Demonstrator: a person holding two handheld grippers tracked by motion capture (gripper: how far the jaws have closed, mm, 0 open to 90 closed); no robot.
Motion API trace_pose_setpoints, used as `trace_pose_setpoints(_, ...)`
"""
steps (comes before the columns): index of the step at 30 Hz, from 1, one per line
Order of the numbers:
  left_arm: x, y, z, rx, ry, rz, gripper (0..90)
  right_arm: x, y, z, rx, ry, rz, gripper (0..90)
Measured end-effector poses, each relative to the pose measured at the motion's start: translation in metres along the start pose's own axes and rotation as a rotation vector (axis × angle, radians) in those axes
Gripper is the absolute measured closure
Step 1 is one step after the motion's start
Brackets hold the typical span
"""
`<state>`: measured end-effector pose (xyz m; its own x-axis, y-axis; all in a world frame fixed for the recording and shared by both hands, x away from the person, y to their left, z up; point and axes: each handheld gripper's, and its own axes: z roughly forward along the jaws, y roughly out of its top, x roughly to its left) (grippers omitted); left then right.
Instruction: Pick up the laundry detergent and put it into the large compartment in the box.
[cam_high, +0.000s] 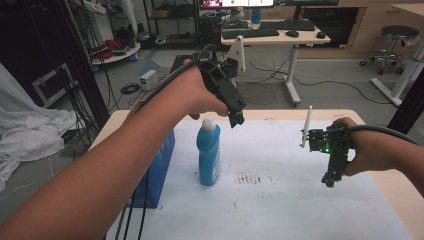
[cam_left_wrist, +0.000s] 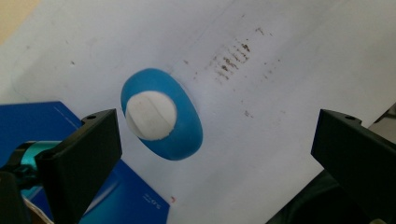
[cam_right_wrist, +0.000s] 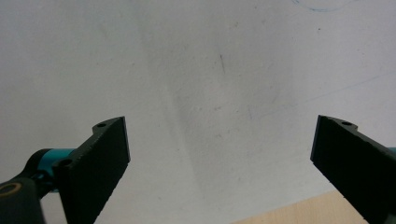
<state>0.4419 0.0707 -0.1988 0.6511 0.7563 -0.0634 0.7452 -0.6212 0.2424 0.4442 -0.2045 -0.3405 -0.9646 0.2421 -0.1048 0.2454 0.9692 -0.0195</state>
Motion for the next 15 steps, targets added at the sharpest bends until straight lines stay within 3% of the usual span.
trace_pose_setpoints(4, 0.001, -0.006, -0.001, -0.016, -0.001, -0.081, 1.7, 0.000, 0.001, 0.000, 0.001, 0.001, 0.001, 3.6)
trace_pose_setpoints(7, 0.004, -0.009, 0.000, -0.001, 0.004, -0.137, 1.7, 0.000, 0.002, 0.000, 0.004, 0.000, 0.000, 3.6)
trace_pose_setpoints(11, 0.012, -0.012, 0.007, 0.004, -0.019, -0.218, 1.7, 0.001, 0.003, 0.000, -0.002, -0.002, -0.001, 3.6)
trace_pose_setpoints(15, 0.022, -0.015, 0.016, -0.015, -0.068, -0.309, 1.7, 0.002, 0.005, 0.000, -0.003, -0.002, -0.008, 3.6)
